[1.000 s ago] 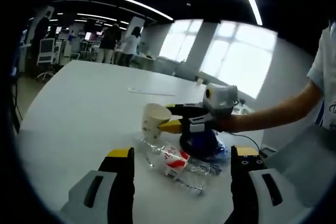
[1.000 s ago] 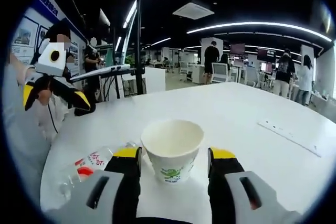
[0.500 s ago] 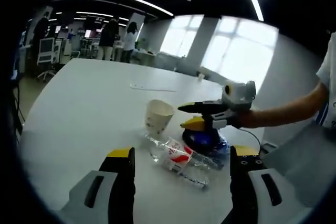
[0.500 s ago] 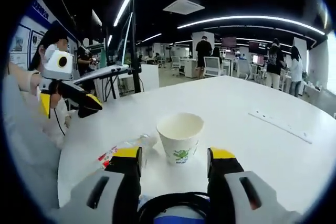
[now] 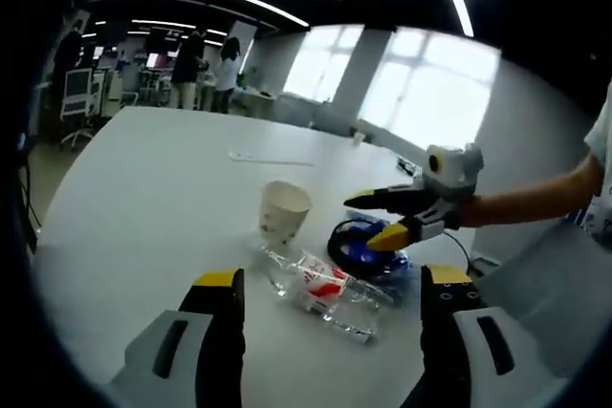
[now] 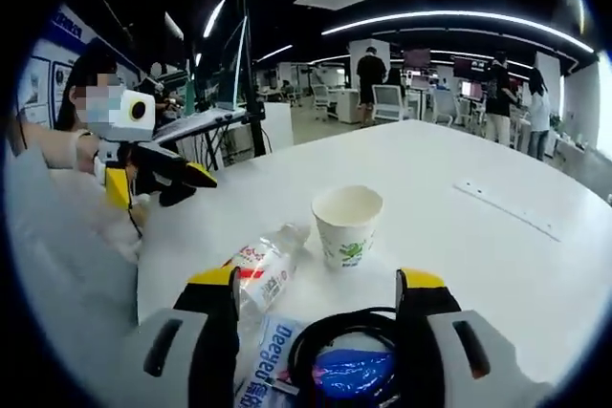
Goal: Arrange the tabletop items into an orderly group along one side of the table until the central work area is clear of visible clutter.
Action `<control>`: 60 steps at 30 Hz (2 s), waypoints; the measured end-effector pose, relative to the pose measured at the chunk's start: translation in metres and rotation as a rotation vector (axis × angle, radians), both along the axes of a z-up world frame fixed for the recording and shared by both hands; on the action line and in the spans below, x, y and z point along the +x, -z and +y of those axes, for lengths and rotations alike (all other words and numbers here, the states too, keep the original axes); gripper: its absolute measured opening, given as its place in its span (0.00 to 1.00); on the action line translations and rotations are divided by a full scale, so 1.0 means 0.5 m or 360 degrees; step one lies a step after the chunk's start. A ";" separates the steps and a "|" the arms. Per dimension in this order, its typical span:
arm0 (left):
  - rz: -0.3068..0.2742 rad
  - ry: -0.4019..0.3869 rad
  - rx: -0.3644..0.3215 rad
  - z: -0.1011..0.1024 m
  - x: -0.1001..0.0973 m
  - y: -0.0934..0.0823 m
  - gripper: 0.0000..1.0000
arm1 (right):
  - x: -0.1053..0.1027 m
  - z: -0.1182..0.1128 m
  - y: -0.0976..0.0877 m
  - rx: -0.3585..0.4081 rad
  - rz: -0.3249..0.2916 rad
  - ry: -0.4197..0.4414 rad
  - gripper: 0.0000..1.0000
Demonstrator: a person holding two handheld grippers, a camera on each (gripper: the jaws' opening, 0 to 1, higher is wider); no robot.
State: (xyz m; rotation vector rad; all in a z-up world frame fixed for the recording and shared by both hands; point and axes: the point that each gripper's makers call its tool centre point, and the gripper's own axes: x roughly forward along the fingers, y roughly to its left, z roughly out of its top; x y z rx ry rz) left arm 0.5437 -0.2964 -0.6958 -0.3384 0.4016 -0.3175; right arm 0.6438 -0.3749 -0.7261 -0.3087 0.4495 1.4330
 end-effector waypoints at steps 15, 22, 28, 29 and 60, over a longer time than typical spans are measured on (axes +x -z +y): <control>-0.0008 0.0085 -0.0066 -0.015 0.005 0.014 0.73 | -0.055 -0.064 -0.020 -0.0102 0.0037 0.0088 0.65; -0.0018 0.0111 -0.0086 -0.018 0.004 0.013 0.73 | -0.073 -0.088 -0.023 -0.0162 0.0036 0.0112 0.64; -0.0043 0.0104 -0.0125 -0.014 0.007 0.008 0.73 | -0.076 -0.090 -0.022 -0.0210 0.0050 0.0141 0.65; -0.0043 0.0105 -0.0131 -0.013 0.007 0.008 0.73 | -0.073 -0.088 -0.023 -0.0208 0.0050 0.0166 0.65; -0.0064 0.0060 -0.0314 0.007 0.023 0.016 0.70 | -0.124 -0.016 0.020 -0.0437 0.0212 0.0195 0.55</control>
